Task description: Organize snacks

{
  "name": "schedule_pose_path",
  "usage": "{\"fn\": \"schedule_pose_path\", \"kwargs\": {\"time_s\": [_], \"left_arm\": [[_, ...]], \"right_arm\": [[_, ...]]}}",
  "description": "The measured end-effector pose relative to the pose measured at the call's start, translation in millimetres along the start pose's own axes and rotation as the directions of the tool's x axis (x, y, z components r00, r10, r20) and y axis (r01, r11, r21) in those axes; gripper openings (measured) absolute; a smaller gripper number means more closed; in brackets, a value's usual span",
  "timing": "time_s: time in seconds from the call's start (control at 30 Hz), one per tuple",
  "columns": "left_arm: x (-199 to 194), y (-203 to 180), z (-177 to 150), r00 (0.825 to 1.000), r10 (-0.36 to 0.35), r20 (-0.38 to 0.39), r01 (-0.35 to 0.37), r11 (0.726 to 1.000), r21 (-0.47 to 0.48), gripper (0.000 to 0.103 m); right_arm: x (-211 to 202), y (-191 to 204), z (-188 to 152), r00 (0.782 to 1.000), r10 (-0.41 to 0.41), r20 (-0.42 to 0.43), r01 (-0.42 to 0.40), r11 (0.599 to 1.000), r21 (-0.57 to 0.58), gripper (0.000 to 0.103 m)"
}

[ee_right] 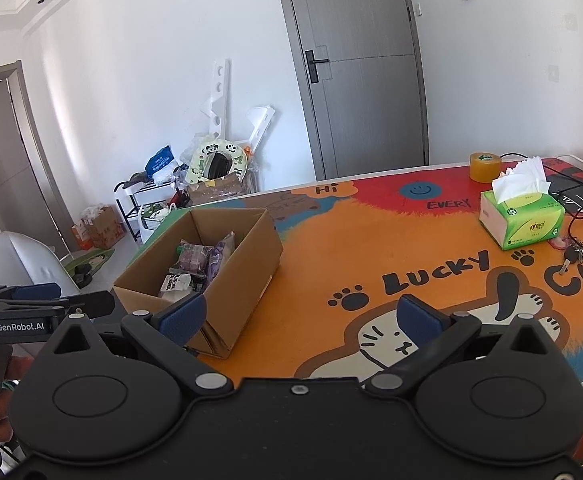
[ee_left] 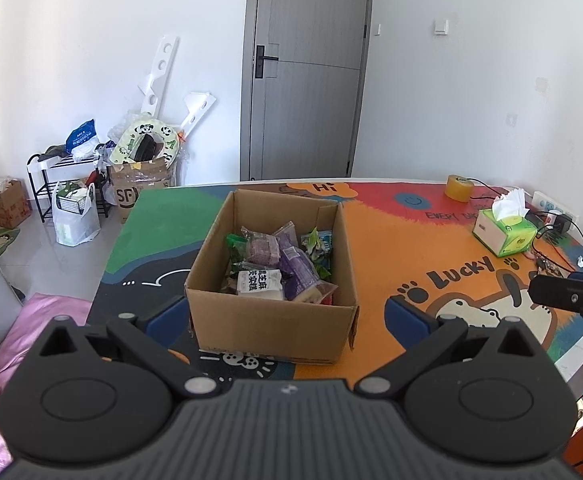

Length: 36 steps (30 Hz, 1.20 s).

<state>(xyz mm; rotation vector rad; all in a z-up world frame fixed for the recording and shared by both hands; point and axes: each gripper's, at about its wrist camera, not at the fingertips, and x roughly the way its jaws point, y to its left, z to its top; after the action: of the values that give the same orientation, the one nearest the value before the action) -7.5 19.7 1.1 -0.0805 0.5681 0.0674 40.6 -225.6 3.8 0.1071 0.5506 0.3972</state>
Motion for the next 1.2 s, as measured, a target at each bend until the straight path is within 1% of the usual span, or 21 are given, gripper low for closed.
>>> {"fn": "schedule_pose_path", "kwargs": {"time_s": [0.7, 1.2], "left_arm": [[6.1, 2.1, -0.9, 1.0, 0.022, 0.0, -0.022, 1.0, -0.017, 0.103], [7.2, 0.4, -3.0, 1.0, 0.016, -0.007, -0.016, 1.0, -0.009, 0.103]], "right_arm": [[1.2, 0.3, -2.0, 1.0, -0.001, -0.006, 0.001, 1.0, 0.0, 0.103], [0.4, 0.8, -1.1, 1.0, -0.004, -0.008, 0.005, 1.0, 0.003, 0.103]]}}
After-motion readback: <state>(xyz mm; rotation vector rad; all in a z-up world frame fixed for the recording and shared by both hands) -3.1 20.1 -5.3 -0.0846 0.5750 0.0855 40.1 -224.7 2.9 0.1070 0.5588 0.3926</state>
